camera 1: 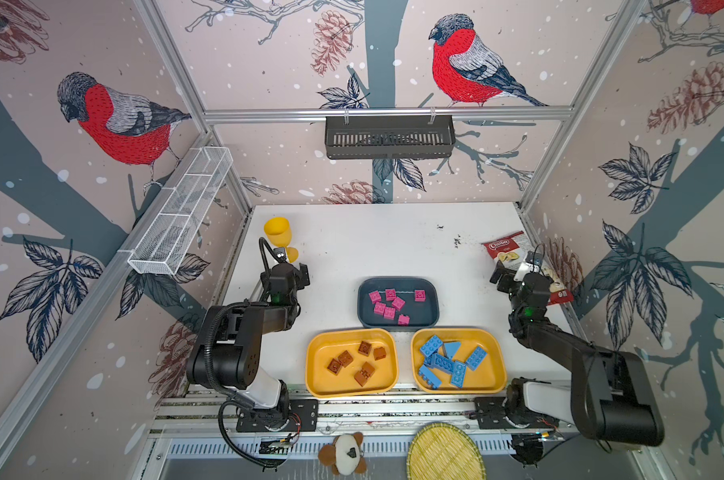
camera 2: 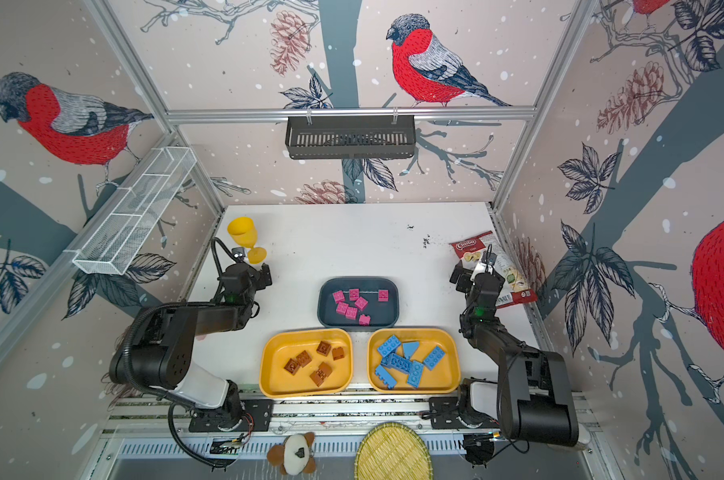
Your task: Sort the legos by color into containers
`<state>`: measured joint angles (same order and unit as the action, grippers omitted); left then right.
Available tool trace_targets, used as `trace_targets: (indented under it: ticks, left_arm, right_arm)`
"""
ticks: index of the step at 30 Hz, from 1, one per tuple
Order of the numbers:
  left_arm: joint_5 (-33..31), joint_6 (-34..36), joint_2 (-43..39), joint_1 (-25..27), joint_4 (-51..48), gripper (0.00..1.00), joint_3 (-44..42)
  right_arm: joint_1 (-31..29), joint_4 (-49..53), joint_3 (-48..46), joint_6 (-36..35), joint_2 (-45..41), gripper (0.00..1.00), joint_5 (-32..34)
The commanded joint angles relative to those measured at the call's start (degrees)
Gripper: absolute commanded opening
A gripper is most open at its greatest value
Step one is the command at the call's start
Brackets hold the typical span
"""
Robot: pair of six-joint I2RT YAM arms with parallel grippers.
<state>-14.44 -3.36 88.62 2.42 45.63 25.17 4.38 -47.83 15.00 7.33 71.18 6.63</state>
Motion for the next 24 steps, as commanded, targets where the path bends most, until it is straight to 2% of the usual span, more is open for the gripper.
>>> trace_targets:
  ticks: [1, 4, 7, 12, 15, 18, 22, 24]
  left_arm:
    - [6.2, 3.1, -1.7, -0.2, 13.5, 0.97, -4.7]
    - [7.5, 3.6, -0.9, -0.3, 24.3, 0.97, -10.2]
    - [7.2, 3.9, 0.3, -0.1, 28.7, 0.97, -11.8]
    - [7.1, 3.9, 0.4, -0.1, 28.7, 0.97, -11.7]
    - [7.1, 4.0, 0.5, -0.1, 28.8, 0.97, -11.7]
    - [7.1, 4.0, 0.5, -0.1, 28.9, 0.97, -11.8]
    - [7.1, 4.0, 0.5, -0.1, 28.8, 0.97, -11.8]
    - [7.1, 4.0, 0.5, -0.1, 28.9, 0.97, -11.7]
  right_arm:
    - [-1.9, -14.1, -4.9, -2.9, 1.7, 0.99, -1.2]
    - [-2.6, -13.0, -3.8, -3.8, 2.9, 1.00, -2.5]
    - [-3.3, -13.4, -3.4, -4.1, 3.6, 1.00, -3.1]
    - [-4.9, -15.0, -3.9, -4.8, 4.2, 1.00, -1.2]
    - [-6.8, -30.4, -7.4, -7.0, 11.4, 0.99, -2.5]
    - [-8.2, -23.7, -4.6, -7.2, 11.8, 1.00, 1.0]
    - [-8.2, -30.4, -5.5, -6.9, 15.8, 0.99, 2.5]
    - [-8.3, -27.5, -4.9, -6.5, 14.9, 0.99, 3.2]
